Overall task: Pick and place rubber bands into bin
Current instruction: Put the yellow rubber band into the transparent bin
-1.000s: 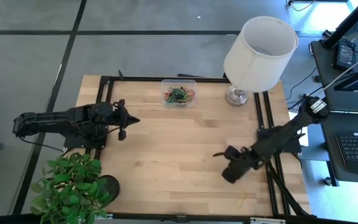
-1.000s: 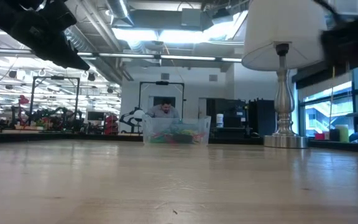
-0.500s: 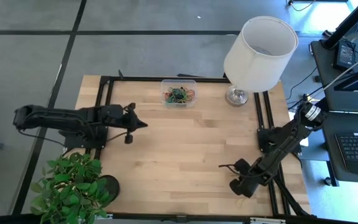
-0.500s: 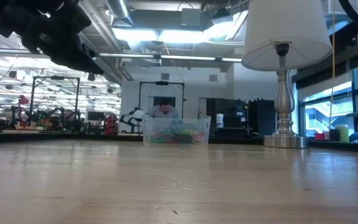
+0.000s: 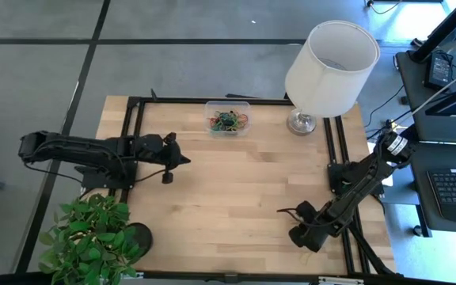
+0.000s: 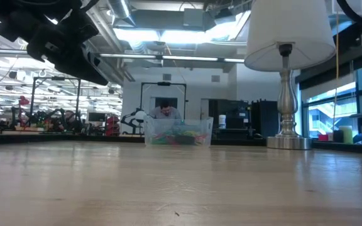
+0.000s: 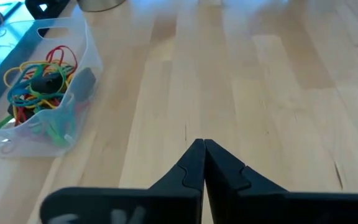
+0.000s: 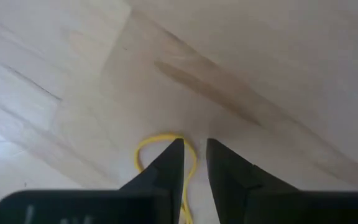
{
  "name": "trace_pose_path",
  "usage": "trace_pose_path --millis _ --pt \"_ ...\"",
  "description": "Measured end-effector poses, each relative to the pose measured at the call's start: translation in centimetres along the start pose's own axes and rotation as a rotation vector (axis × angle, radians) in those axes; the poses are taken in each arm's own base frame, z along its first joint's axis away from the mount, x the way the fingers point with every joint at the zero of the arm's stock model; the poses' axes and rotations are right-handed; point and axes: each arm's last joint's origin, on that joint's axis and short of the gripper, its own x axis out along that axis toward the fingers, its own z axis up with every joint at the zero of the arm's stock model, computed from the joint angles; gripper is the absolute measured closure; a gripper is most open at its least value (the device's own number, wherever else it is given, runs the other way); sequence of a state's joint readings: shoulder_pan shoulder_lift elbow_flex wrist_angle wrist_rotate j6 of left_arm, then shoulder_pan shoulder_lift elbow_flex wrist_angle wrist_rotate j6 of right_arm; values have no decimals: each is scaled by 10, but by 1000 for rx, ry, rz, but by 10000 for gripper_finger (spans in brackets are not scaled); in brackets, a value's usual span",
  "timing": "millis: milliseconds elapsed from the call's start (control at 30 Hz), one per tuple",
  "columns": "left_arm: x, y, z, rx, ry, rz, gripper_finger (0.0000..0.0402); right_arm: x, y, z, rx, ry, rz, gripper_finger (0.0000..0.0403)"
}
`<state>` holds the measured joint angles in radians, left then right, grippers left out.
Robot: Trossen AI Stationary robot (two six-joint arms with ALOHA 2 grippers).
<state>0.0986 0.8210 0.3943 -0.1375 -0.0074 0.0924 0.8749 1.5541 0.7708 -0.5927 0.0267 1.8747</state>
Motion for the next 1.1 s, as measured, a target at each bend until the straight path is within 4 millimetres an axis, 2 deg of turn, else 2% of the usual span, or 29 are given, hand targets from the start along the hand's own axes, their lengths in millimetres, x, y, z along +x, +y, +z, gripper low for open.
trace_pose_path --millis 233,400,500,633,833,1100 --pt "0 0 0 -7 0 0 399 13 6 -2 -68 5 10 328" --pt "0 0 0 -21 0 0 398 15 6 -3 -84 26 -5 331" --pt "0 0 0 -30 0 0 400 15 5 -3 -130 30 -18 349" --pt "0 0 0 -29 0 0 398 15 4 -2 -176 38 -26 393" --pt "0 0 1 -26 -9 2 400 16 3 0 -184 38 -45 397" --pt "0 1 1 21 -5 32 397 15 9 25 -247 93 -43 401"
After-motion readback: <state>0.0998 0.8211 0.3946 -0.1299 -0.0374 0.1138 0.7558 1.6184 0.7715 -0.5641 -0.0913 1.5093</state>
